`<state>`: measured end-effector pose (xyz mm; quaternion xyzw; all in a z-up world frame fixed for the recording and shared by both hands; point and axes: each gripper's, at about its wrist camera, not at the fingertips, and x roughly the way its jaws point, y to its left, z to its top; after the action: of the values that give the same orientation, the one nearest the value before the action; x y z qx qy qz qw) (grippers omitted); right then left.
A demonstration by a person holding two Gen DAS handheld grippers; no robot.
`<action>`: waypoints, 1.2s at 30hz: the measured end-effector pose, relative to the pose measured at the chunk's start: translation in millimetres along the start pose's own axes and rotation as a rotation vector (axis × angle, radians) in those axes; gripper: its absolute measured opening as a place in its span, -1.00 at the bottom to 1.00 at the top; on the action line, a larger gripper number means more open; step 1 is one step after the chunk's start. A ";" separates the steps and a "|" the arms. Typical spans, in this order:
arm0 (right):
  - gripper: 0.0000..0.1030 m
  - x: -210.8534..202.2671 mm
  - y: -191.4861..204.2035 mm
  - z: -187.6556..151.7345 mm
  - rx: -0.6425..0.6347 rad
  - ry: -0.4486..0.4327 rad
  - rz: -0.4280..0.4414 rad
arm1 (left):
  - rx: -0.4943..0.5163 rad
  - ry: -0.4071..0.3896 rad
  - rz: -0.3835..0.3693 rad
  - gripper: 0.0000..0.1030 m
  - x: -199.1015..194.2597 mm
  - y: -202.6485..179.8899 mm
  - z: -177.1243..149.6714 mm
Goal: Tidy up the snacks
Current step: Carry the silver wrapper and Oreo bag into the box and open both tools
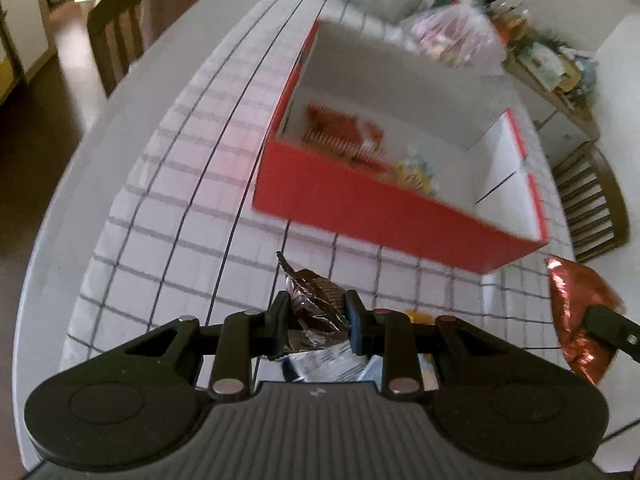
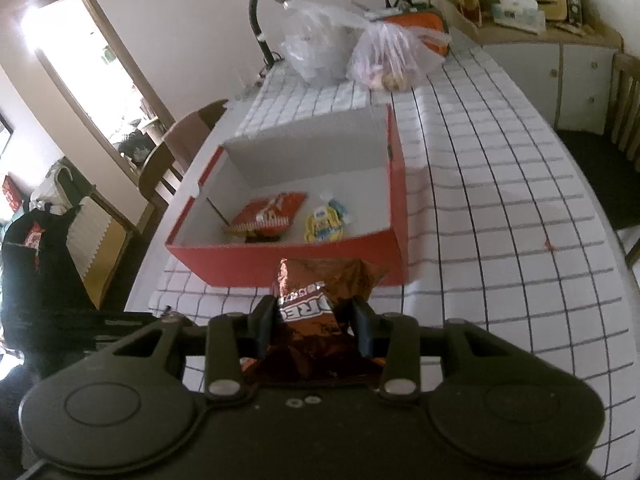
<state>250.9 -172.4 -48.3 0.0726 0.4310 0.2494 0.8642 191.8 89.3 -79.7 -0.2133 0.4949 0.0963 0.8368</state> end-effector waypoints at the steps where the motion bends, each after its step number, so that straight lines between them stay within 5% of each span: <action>1: -0.26 -2.5 1.5 3.7 -0.004 -0.011 0.001 | 0.011 -0.018 -0.006 -0.46 -8.5 -3.2 3.5; 13: -0.26 5.8 15.5 61.8 -0.079 -0.086 -0.001 | 0.125 -0.155 -0.002 -0.46 -47.8 -46.2 63.0; 25: -0.26 94.2 10.5 103.5 -0.153 0.016 -0.029 | 0.170 -0.069 0.060 -0.46 20.0 -57.5 110.9; 36: -0.26 165.2 6.6 96.2 -0.211 0.141 -0.051 | 0.177 0.042 0.105 -0.46 87.0 -54.6 119.4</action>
<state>406.8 -76.5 -103.7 -0.0473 0.4636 0.2758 0.8407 348.9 90.3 -90.9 -0.1142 0.5296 0.0914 0.8356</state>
